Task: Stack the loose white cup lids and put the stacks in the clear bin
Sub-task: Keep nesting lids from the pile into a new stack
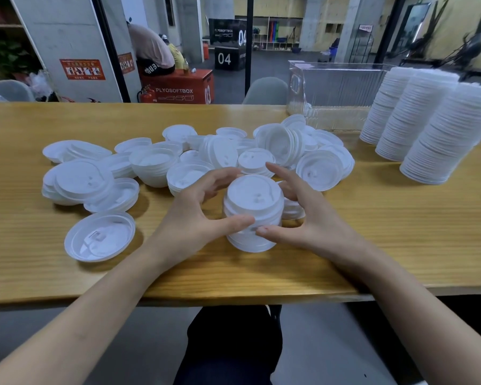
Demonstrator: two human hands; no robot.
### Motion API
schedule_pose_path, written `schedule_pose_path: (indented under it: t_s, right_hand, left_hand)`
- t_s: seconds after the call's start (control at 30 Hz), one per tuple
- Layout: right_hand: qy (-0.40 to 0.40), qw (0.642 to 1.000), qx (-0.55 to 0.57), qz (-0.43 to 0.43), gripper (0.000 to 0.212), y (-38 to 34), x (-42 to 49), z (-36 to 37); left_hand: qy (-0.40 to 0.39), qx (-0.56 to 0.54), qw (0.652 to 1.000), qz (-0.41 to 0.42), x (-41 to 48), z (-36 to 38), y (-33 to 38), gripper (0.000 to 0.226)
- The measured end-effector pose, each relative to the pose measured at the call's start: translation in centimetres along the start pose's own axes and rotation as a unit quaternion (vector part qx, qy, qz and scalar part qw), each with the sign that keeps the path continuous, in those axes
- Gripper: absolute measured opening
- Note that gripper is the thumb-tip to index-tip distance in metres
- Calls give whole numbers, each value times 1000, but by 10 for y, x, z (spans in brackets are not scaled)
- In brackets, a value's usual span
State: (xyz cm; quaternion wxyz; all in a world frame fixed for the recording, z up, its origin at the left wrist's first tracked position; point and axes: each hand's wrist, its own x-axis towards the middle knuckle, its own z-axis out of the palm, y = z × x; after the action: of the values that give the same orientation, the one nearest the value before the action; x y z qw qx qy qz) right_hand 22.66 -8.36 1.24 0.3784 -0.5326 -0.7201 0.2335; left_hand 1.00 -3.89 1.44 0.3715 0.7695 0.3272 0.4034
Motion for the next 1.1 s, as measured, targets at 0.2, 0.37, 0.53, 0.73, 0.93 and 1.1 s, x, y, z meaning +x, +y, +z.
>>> schedule_pose_path:
  t_s: [0.2, 0.37, 0.53, 0.73, 0.93, 1.1]
  right_hand:
    - [27, 999, 34, 3, 91, -4, -3, 1]
    - [54, 998, 33, 20, 88, -4, -5, 3]
    - [99, 987, 111, 55, 69, -14, -5, 6]
    - [107, 957, 250, 96, 17, -22, 0, -1]
    - [49, 943, 317, 90, 37, -22, 0, -3]
    - [21, 944, 317, 84, 43, -13, 0, -8]
  left_hand:
    - [15, -22, 999, -19, -1, 2, 0, 70]
    - [54, -22, 998, -10, -3, 7, 4, 66]
    - [90, -74, 993, -4, -3, 7, 5, 65]
    - [83, -61, 994, 19, 0, -2, 7, 70]
    - [73, 17, 997, 27, 4, -3, 11, 79]
    - [80, -37, 996, 1, 4, -2, 11, 75]
